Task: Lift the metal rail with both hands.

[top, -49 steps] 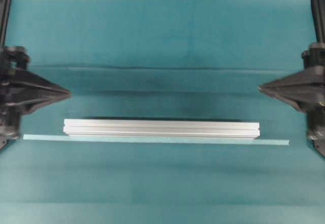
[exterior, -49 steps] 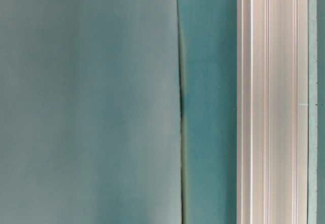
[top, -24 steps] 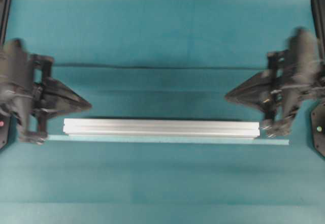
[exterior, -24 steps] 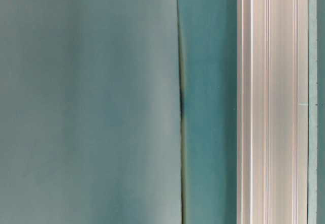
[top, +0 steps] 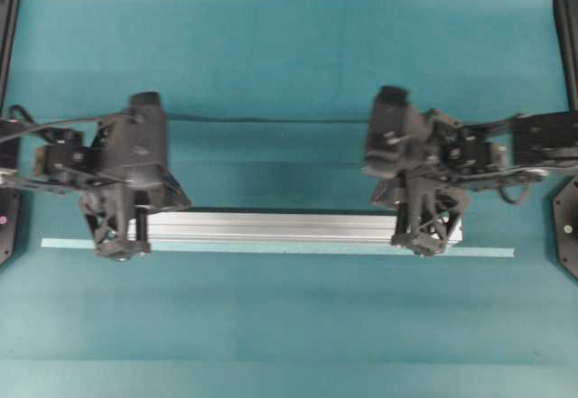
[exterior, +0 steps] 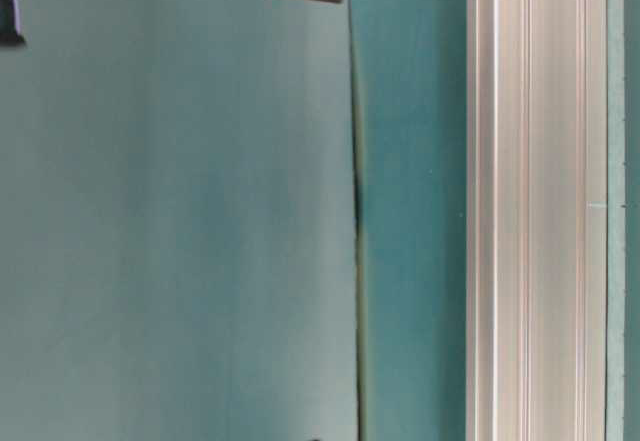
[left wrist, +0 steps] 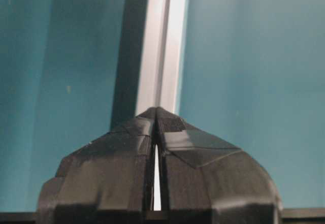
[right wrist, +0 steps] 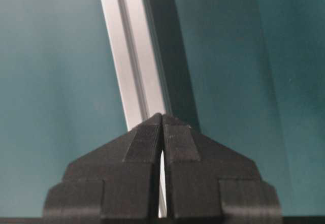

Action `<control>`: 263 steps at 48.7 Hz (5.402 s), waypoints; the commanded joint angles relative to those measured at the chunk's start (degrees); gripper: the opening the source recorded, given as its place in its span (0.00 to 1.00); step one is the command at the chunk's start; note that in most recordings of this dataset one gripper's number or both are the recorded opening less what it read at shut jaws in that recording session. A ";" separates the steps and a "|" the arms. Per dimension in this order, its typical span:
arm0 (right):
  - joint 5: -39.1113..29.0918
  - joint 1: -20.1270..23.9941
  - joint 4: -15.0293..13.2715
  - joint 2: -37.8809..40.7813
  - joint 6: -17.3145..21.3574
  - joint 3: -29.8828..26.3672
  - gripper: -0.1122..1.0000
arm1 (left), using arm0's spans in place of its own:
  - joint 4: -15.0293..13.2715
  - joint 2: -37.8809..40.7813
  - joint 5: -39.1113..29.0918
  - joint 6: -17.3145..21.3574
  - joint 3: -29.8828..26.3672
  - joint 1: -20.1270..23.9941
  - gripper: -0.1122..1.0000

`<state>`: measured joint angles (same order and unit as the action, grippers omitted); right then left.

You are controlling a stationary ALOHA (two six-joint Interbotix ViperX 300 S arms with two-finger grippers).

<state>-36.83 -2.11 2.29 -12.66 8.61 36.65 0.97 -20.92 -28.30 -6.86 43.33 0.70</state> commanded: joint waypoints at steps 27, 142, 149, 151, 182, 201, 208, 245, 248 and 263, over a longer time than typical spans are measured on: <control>-8.53 2.20 -0.26 7.29 -3.69 -5.45 0.10 | 0.26 6.86 -1.32 0.88 -4.66 -0.09 0.09; 5.98 3.25 -0.09 17.40 -6.06 0.18 0.81 | 0.26 23.12 3.69 4.39 -3.25 -1.58 0.86; 5.27 3.25 0.26 17.40 -6.06 0.18 0.47 | 0.26 23.03 2.90 4.48 -3.34 -1.58 0.50; 5.10 3.25 0.26 17.40 -6.15 0.18 0.44 | 0.26 23.03 2.90 4.48 -3.52 -1.58 0.42; 5.10 2.99 0.26 17.23 -6.24 0.18 0.45 | 0.26 23.03 2.81 3.78 -3.52 -1.41 0.42; -1.67 2.37 0.26 12.57 -6.15 -1.76 0.45 | 0.26 17.58 -1.85 3.87 -4.83 -1.41 0.42; -3.87 2.20 0.35 10.46 -6.06 -3.25 0.45 | 0.26 15.47 -5.36 3.60 -7.21 -1.41 0.42; -23.47 1.58 0.18 6.24 -6.24 -15.47 0.45 | 0.26 9.40 -19.42 3.43 -16.35 -1.58 0.42; -24.87 1.32 0.18 6.33 -6.24 -16.96 0.45 | 0.26 8.44 -20.83 3.43 -16.96 -1.58 0.42; -31.55 0.53 0.18 6.24 -6.59 -23.29 0.45 | 0.26 5.54 -25.58 3.52 -19.42 -1.32 0.42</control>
<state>-67.24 -1.14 2.46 -5.54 2.29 15.91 1.14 -13.36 -53.70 -3.34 26.19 -0.62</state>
